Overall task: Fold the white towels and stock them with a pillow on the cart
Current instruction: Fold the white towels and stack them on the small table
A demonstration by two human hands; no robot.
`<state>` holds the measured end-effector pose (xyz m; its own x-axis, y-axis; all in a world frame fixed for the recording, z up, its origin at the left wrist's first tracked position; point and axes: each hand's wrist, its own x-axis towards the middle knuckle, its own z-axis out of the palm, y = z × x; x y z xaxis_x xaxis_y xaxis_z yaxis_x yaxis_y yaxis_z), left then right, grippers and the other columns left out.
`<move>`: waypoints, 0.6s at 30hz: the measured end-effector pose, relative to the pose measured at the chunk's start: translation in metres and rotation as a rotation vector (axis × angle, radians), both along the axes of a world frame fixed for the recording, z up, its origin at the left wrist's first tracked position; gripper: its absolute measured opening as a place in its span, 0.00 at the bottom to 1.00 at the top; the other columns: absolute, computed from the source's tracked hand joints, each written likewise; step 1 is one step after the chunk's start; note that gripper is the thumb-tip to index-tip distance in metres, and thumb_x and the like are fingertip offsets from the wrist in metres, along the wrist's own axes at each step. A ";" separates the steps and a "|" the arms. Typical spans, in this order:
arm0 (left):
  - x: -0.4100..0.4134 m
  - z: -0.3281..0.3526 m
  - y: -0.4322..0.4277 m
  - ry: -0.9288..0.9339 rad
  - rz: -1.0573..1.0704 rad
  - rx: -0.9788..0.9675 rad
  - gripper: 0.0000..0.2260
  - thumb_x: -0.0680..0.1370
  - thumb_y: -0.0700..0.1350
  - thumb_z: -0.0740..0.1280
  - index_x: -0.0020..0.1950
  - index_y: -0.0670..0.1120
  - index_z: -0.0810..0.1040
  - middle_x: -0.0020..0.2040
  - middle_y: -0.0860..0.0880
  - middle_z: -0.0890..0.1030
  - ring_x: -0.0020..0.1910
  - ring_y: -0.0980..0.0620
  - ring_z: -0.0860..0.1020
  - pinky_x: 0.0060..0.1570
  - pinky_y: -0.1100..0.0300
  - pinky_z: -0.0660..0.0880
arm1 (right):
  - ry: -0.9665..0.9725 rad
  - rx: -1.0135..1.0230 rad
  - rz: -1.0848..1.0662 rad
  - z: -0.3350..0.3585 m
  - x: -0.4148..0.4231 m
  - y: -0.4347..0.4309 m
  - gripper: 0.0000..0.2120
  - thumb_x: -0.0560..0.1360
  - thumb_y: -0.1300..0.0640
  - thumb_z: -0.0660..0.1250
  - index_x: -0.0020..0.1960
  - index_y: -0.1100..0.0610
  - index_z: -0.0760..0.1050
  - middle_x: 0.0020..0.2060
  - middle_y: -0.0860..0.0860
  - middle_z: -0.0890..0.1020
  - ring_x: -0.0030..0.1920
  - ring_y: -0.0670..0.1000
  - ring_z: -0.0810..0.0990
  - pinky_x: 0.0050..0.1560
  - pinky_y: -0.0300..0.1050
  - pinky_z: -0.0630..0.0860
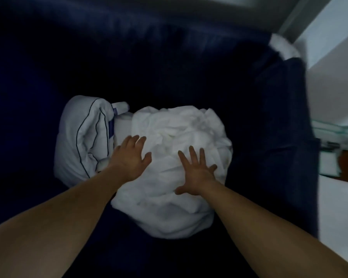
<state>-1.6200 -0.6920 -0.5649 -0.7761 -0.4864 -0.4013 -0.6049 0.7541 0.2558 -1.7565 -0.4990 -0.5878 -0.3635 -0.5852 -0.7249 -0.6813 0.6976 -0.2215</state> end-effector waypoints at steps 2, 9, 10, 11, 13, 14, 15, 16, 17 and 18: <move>0.000 -0.021 -0.009 -0.025 -0.011 0.060 0.33 0.80 0.62 0.50 0.81 0.45 0.54 0.80 0.42 0.57 0.79 0.43 0.54 0.76 0.44 0.55 | 0.015 0.036 0.024 -0.024 0.006 -0.008 0.70 0.60 0.31 0.77 0.75 0.41 0.23 0.73 0.50 0.22 0.73 0.61 0.22 0.64 0.83 0.40; -0.007 -0.061 -0.007 -0.067 -0.106 0.185 0.34 0.81 0.63 0.52 0.81 0.46 0.54 0.80 0.43 0.57 0.79 0.45 0.55 0.76 0.46 0.56 | 0.085 0.005 0.020 -0.062 0.003 0.000 0.65 0.61 0.32 0.77 0.79 0.42 0.33 0.76 0.51 0.26 0.76 0.60 0.27 0.65 0.82 0.42; -0.012 -0.059 -0.006 -0.068 -0.110 0.191 0.38 0.77 0.67 0.48 0.81 0.45 0.55 0.80 0.43 0.57 0.79 0.45 0.55 0.75 0.46 0.57 | 0.101 -0.051 -0.006 -0.062 -0.001 -0.003 0.62 0.61 0.31 0.76 0.80 0.42 0.39 0.77 0.50 0.28 0.76 0.58 0.28 0.67 0.81 0.42; -0.017 -0.055 -0.006 -0.060 -0.116 0.197 0.42 0.73 0.69 0.44 0.81 0.45 0.56 0.80 0.43 0.58 0.79 0.45 0.56 0.75 0.46 0.57 | 0.134 -0.102 -0.012 -0.061 -0.005 -0.009 0.60 0.60 0.30 0.76 0.80 0.42 0.42 0.77 0.50 0.29 0.76 0.57 0.29 0.67 0.81 0.42; -0.025 -0.050 -0.009 -0.024 -0.119 0.194 0.44 0.70 0.69 0.41 0.81 0.45 0.57 0.80 0.43 0.59 0.79 0.45 0.57 0.75 0.47 0.57 | 0.212 -0.130 0.044 -0.062 -0.013 -0.023 0.62 0.59 0.30 0.76 0.79 0.40 0.40 0.76 0.51 0.27 0.75 0.58 0.25 0.65 0.83 0.41; -0.029 -0.048 -0.012 -0.015 -0.117 0.189 0.42 0.72 0.68 0.43 0.81 0.46 0.56 0.80 0.44 0.59 0.79 0.46 0.56 0.76 0.47 0.57 | 0.212 -0.106 0.069 -0.063 -0.016 -0.030 0.62 0.59 0.32 0.77 0.79 0.39 0.40 0.76 0.51 0.26 0.74 0.59 0.24 0.63 0.84 0.40; -0.032 -0.045 -0.014 -0.011 -0.116 0.188 0.40 0.74 0.67 0.46 0.81 0.46 0.56 0.80 0.44 0.58 0.79 0.46 0.56 0.76 0.48 0.56 | 0.179 -0.072 0.068 -0.064 -0.019 -0.035 0.58 0.61 0.34 0.78 0.79 0.38 0.43 0.76 0.51 0.26 0.74 0.61 0.23 0.62 0.84 0.39; -0.034 -0.042 -0.017 -0.007 -0.116 0.188 0.38 0.75 0.65 0.48 0.81 0.46 0.55 0.80 0.44 0.58 0.79 0.46 0.55 0.76 0.48 0.55 | 0.130 -0.046 0.042 -0.066 -0.020 -0.039 0.51 0.64 0.38 0.78 0.78 0.39 0.51 0.77 0.51 0.28 0.74 0.62 0.24 0.62 0.85 0.39; -0.034 -0.040 -0.019 -0.003 -0.117 0.191 0.38 0.75 0.64 0.49 0.81 0.47 0.55 0.80 0.44 0.58 0.79 0.46 0.55 0.76 0.48 0.55 | 0.086 -0.043 0.005 -0.066 -0.019 -0.040 0.42 0.68 0.42 0.76 0.76 0.40 0.58 0.78 0.51 0.32 0.75 0.62 0.26 0.63 0.85 0.40; -0.034 -0.037 -0.021 -0.002 -0.117 0.199 0.38 0.75 0.64 0.50 0.81 0.47 0.55 0.80 0.44 0.57 0.79 0.47 0.55 0.76 0.49 0.55 | 0.058 -0.057 -0.021 -0.064 -0.016 -0.039 0.34 0.71 0.45 0.74 0.73 0.42 0.64 0.79 0.50 0.37 0.76 0.63 0.30 0.65 0.84 0.43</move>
<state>-1.6543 -0.7128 -0.6020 -0.8220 -0.3039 -0.4816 -0.5165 0.7541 0.4057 -1.7729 -0.5380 -0.6521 -0.4163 -0.6169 -0.6679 -0.6799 0.6990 -0.2218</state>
